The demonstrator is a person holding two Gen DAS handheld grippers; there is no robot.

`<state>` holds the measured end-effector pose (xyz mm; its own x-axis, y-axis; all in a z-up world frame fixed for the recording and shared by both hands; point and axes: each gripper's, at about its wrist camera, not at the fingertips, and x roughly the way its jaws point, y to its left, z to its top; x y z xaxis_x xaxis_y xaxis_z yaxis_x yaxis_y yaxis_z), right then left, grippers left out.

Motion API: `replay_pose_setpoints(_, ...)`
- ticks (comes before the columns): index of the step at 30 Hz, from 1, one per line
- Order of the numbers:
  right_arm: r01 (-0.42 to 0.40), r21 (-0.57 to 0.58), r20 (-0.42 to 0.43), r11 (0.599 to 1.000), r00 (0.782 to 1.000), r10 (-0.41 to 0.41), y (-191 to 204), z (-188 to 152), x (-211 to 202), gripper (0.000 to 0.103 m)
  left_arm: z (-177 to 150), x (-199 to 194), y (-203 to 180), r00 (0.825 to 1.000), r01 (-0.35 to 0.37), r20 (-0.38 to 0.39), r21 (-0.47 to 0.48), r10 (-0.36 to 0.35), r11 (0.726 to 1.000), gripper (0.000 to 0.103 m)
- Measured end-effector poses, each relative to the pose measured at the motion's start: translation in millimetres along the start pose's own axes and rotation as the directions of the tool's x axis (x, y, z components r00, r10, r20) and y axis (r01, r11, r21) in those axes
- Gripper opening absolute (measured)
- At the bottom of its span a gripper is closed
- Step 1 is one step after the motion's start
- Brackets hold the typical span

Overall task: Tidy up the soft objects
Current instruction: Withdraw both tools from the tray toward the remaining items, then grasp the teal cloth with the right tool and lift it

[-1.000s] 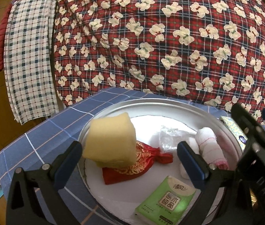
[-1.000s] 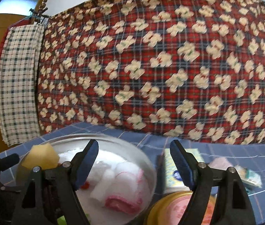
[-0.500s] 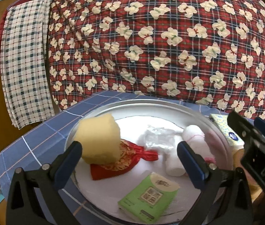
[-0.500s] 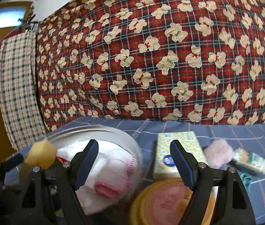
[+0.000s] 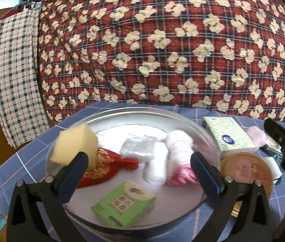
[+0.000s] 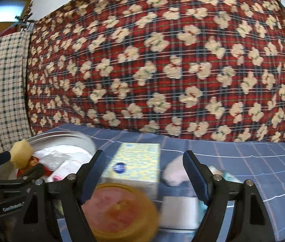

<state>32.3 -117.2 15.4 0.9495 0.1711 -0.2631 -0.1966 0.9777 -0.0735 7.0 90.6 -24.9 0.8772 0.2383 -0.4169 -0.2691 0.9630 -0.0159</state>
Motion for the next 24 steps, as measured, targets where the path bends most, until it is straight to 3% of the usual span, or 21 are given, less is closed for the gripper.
replay_pose_setpoints(14,0.198,0.066,-0.083,0.978,0.978,-0.192,-109,-8,-5,0.081,-5,-24,-63,0.993,0.107,0.042,0.106,-0.112,0.989,0.103)
replay_pose_setpoints(24,0.170,0.076,-0.205,0.983,0.967,-0.151,-133,-18,5,0.080,-9,-39,-104,0.978,0.192,0.042,0.194,-0.204,0.962,0.103)
